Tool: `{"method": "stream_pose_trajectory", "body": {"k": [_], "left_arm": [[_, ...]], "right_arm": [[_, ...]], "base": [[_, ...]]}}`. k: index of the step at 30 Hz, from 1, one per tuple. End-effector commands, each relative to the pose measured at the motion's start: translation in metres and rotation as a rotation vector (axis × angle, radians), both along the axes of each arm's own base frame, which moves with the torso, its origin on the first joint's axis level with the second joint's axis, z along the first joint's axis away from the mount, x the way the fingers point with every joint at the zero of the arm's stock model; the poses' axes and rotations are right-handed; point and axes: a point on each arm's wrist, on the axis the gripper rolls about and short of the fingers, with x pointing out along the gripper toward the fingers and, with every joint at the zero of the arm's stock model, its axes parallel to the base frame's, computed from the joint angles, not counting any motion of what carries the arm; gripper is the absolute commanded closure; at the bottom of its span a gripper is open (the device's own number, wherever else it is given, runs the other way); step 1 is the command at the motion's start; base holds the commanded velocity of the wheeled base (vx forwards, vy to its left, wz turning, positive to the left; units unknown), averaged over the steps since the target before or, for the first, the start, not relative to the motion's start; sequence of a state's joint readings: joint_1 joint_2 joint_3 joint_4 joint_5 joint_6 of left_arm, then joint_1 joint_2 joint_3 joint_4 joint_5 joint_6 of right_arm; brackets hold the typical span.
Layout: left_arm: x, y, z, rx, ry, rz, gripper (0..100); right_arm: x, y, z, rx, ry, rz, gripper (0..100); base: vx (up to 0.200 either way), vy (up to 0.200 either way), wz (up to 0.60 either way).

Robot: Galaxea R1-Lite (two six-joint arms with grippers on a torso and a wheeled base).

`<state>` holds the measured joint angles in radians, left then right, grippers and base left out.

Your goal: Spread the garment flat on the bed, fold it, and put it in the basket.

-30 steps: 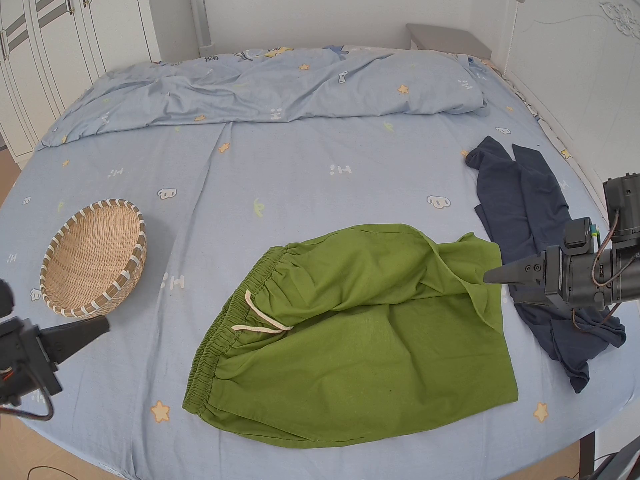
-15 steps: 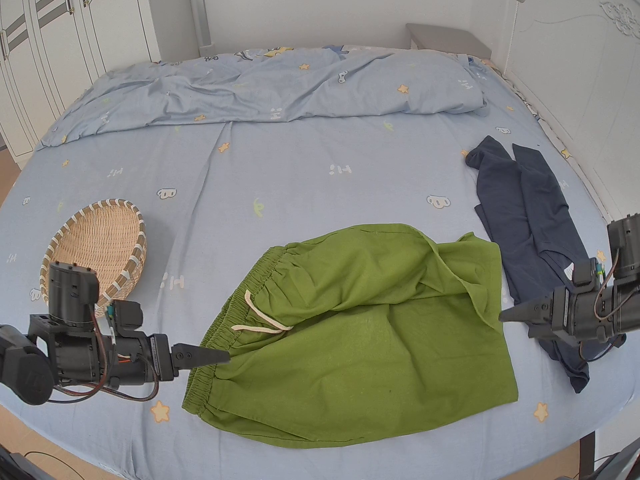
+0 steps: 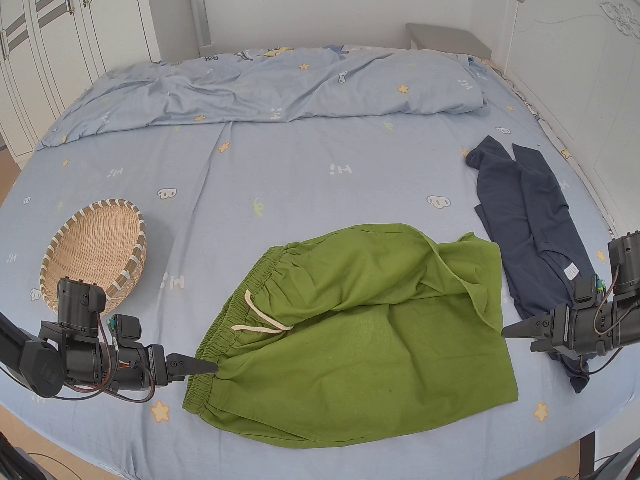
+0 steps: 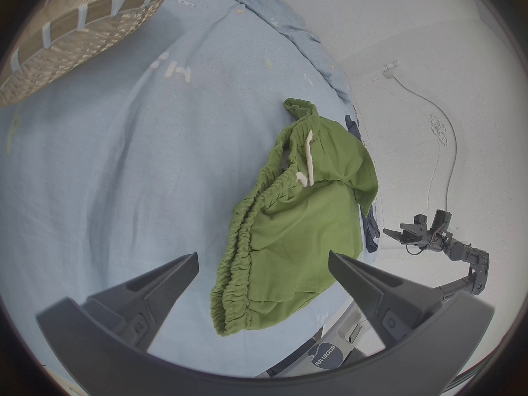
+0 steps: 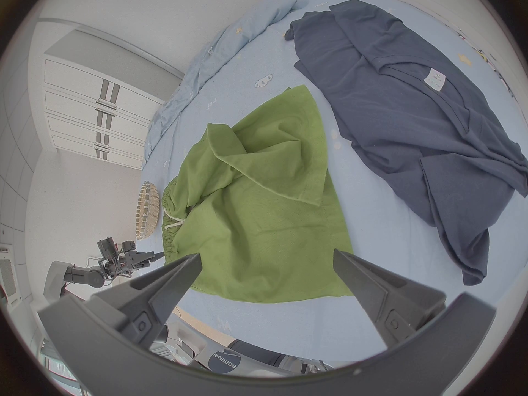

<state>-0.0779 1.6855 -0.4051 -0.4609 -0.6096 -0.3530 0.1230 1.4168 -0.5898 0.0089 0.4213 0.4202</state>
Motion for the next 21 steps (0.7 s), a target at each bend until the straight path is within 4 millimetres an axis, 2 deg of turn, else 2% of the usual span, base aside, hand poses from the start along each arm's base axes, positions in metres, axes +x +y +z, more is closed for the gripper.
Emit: {"method": "stream_pose_trajectory", "body": {"k": [1,7,11,12,21], "left_arm": [[0.0,-0.001,-0.008,0.002,0.037,-0.006,0],[-0.008,-0.012,-0.021,0.016,0.092,-0.068,0],[-0.01,-0.015,-0.022,0.016,0.098,-0.086,0],[-0.011,-0.017,-0.022,0.016,0.101,-0.093,100],[-0.009,-0.013,-0.025,0.017,0.115,-0.073,100]], "right_arm": [[0.001,0.0,0.0,0.002,-0.004,0.001,0],[0.001,-0.001,-0.001,0.001,-0.002,-0.005,0],[0.001,-0.001,-0.001,0.001,-0.001,-0.005,0],[0.001,-0.001,-0.001,0.002,-0.001,-0.006,0],[0.0,-0.001,-0.009,-0.001,0.034,-0.003,0]], "base": [[0.0,0.0,0.0],[0.0,0.0,0.0],[0.0,0.0,0.0],[0.0,0.0,0.0],[0.0,0.0,0.0]]}}
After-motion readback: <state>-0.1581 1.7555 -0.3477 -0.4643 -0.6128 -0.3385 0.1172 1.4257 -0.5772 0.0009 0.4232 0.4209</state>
